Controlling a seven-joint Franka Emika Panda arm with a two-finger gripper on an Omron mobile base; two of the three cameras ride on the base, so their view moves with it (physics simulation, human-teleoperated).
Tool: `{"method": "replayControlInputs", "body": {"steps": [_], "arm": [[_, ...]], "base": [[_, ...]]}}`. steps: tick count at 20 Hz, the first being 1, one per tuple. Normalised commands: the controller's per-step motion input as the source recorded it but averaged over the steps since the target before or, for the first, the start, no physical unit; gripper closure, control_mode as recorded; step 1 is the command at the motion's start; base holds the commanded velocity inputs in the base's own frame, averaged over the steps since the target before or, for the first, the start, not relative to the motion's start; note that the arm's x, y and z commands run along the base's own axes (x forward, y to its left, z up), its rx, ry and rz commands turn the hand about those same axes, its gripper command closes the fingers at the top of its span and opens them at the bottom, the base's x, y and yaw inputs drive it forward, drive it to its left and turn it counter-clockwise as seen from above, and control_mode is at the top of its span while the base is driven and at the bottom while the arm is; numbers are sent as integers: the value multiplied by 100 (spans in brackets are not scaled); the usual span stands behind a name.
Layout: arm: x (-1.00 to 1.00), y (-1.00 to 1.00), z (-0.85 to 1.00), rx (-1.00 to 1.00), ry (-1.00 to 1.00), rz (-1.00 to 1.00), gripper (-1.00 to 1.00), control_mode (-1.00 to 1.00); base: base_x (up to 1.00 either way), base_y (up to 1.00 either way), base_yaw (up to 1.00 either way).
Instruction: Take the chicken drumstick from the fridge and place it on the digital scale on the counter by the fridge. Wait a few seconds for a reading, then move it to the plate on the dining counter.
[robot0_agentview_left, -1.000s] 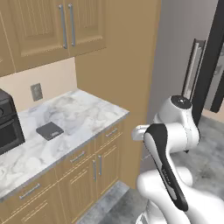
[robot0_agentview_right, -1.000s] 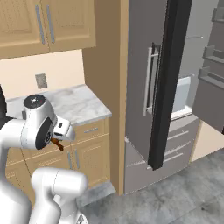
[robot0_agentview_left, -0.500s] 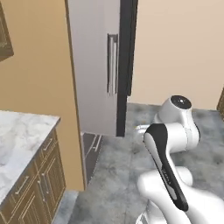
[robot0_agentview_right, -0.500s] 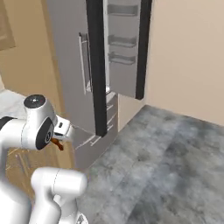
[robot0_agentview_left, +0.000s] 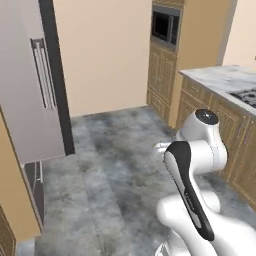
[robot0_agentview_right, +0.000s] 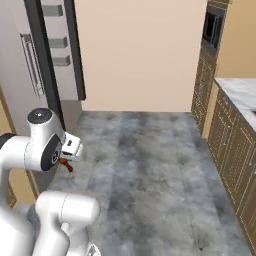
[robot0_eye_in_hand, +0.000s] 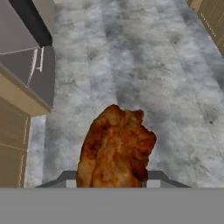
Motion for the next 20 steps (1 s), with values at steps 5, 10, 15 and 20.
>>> {"method": "replayControlInputs", "body": {"steps": [5,10,15,20], "arm": [[0,0,0,0,0,0,100,100],[0,0,0,0,0,0,100,100],[0,0,0,0,0,0,100,100],[0,0,0,0,0,0,100,100]], "base": [[-64,-31,-69],[-46,-76,-57],[-38,-98,-50],[-7,-100,-28]]}}
